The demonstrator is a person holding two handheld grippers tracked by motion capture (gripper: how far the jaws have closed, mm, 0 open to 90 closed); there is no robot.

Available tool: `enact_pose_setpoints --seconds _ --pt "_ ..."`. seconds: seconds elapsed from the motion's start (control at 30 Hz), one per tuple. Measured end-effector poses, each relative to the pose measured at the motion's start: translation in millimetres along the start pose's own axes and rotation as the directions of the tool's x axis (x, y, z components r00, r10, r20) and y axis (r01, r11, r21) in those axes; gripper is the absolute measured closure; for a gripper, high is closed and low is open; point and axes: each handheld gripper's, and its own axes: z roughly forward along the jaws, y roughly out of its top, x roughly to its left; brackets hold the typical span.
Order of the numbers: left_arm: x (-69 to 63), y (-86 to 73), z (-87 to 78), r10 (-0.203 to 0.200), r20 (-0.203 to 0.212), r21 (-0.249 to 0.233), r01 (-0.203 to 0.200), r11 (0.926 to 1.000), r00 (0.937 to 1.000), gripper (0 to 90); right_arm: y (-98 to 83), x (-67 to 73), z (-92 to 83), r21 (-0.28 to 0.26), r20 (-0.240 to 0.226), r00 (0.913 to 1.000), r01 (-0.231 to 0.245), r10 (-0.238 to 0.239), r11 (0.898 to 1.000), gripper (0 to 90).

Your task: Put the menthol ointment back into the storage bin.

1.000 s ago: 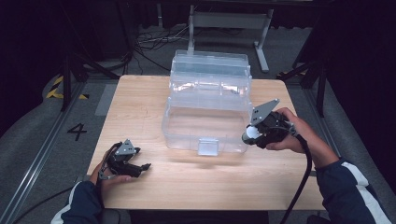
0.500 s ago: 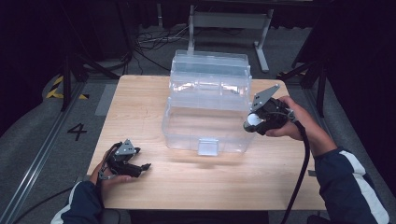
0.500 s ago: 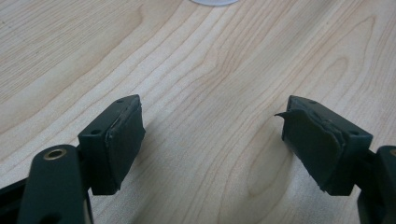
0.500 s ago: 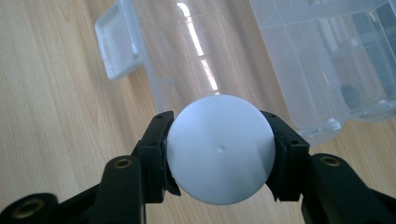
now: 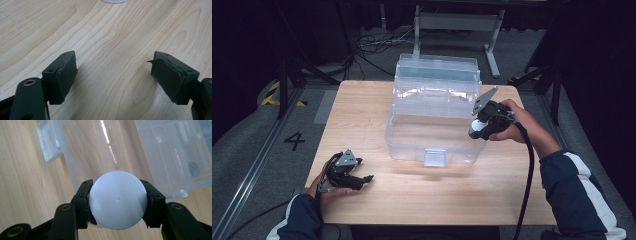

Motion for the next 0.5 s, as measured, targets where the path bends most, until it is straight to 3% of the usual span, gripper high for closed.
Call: enact_pose_setpoints --seconds 0.5 --pt "0.0 0.0 0.0 -0.001 0.002 0.0 0.001 1.0 1.0 21.2 2.9 -18.9 28.1 0.05 -0.006 0.9999 -0.014 0.015 0.999 50.6"
